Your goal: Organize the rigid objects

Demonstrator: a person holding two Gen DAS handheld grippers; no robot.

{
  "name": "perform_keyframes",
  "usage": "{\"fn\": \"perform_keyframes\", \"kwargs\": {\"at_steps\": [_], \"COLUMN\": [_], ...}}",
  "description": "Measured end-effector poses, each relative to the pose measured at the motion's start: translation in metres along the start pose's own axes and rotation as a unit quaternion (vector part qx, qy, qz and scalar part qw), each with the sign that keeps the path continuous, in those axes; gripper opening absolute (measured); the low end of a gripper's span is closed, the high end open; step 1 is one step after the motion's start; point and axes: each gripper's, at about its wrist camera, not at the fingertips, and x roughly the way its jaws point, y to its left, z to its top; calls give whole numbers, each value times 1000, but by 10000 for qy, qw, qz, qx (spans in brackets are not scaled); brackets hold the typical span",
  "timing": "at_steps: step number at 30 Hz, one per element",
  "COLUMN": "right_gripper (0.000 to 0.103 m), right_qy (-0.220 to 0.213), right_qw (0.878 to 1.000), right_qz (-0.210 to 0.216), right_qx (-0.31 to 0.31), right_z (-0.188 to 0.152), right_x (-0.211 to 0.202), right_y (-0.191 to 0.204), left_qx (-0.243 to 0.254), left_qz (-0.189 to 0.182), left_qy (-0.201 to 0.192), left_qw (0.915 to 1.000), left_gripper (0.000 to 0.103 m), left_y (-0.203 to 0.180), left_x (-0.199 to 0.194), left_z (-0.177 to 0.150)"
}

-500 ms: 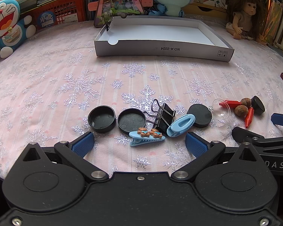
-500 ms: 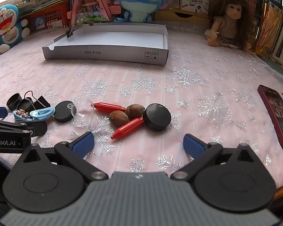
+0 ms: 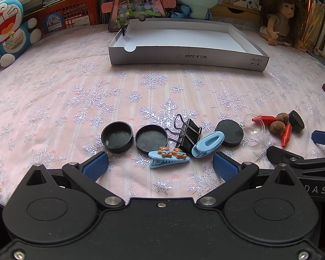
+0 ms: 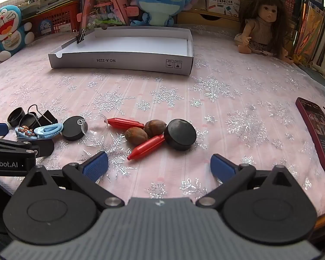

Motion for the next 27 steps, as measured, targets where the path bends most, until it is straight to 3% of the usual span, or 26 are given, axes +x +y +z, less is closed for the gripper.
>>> {"fn": "perform_keyframes", "kwargs": {"at_steps": [27], "right_gripper": [103], "right_qy": [-93], "right_qw": [10000], "right_qz": [16], "right_qx": [4], "right_z": [-2], "right_x": [-1], "right_y": [-1], "left_qx": [11], "left_qz": [1], "left_qy": [-20], "left_qw": [10000], "left_gripper": [103], "left_y": [0], "left_x": [1], "left_z": [2]}}
